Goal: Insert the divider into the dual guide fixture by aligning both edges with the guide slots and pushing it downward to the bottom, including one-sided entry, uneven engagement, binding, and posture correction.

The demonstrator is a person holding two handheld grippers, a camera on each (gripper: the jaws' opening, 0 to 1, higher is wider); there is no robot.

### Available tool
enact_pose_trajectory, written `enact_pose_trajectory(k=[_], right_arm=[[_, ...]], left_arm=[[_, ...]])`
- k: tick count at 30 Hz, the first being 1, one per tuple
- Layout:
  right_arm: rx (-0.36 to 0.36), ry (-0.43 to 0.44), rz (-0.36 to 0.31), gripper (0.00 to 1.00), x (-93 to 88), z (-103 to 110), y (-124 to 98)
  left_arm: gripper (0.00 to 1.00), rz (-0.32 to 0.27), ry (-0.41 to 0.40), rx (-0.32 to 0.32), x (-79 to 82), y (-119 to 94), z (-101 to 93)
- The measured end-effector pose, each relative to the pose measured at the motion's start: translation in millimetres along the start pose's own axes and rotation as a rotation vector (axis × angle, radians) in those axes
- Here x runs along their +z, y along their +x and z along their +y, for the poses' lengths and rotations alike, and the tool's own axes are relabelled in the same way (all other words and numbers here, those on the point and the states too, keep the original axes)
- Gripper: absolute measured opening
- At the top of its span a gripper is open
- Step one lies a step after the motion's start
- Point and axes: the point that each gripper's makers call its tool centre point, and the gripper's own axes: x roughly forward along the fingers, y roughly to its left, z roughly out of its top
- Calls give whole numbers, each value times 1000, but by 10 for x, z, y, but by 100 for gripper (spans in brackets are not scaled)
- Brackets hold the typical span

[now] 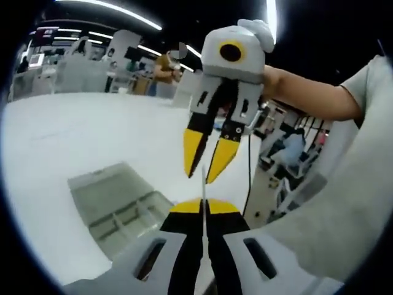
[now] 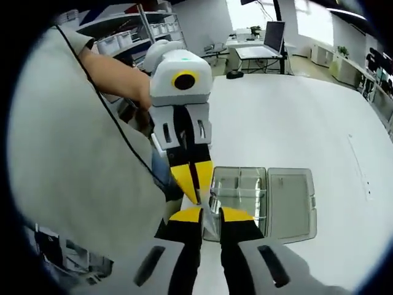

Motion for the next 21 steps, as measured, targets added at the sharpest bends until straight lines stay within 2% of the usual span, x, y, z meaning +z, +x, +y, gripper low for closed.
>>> enact_pose_trajectory(k=[2, 11, 21], right_arm=[[27, -11, 8, 2, -4, 44, 13], [63, -28, 18, 0, -8, 64, 25], [81, 26, 32, 0, 24, 99, 17]], left_arm=[[0, -1, 13, -2, 5, 1, -3], [0, 3, 58, -12, -19, -13, 6], [0, -13, 134, -28, 5, -34, 11]])
